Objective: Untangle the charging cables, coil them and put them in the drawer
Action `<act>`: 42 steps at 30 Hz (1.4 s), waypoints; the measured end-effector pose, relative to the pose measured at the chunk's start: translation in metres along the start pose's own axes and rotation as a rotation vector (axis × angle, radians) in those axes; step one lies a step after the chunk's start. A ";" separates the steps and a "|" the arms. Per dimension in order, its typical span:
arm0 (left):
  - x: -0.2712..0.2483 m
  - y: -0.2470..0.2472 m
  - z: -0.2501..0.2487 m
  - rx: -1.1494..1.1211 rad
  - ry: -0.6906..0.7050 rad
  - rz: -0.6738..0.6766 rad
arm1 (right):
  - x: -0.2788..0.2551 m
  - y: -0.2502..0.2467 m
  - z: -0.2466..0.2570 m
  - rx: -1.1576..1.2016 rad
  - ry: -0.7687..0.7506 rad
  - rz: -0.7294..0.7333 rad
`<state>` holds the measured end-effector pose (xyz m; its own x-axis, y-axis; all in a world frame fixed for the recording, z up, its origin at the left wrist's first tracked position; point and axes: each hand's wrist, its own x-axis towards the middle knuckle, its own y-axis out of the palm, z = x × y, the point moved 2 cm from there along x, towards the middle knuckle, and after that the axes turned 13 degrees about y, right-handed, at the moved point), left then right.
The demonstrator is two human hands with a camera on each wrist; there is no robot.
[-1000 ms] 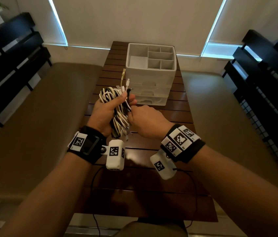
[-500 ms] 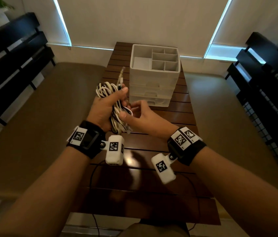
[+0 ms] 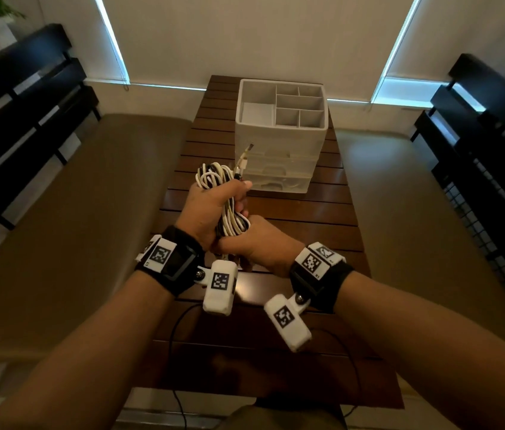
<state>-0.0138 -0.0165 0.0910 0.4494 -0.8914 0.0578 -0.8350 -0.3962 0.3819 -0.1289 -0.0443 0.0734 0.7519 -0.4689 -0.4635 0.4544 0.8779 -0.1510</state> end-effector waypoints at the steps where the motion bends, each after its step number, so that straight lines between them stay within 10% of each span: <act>1: 0.001 0.000 0.000 0.032 0.007 0.001 | -0.001 -0.001 -0.001 -0.026 -0.015 0.015; 4: 0.003 -0.007 -0.004 0.156 0.048 -0.009 | 0.000 -0.027 0.001 -0.173 -0.018 0.018; 9: 0.000 -0.023 0.006 0.284 -0.016 -0.005 | -0.007 -0.084 0.035 -0.350 -0.304 -0.496; 22: -0.005 -0.024 0.011 0.223 -0.123 0.016 | -0.008 -0.043 0.021 -0.592 -0.598 -0.952; 27: -0.007 -0.023 0.007 0.045 -0.113 0.030 | -0.005 -0.040 0.009 -0.509 -0.401 -0.767; 42: -0.007 -0.002 0.004 0.108 0.006 -0.123 | -0.009 -0.031 0.003 -0.510 -0.438 -0.638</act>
<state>-0.0163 -0.0101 0.0861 0.5517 -0.8337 0.0222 -0.8029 -0.5238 0.2847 -0.1487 -0.0675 0.0852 0.5923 -0.7817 0.1953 0.6575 0.3288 -0.6779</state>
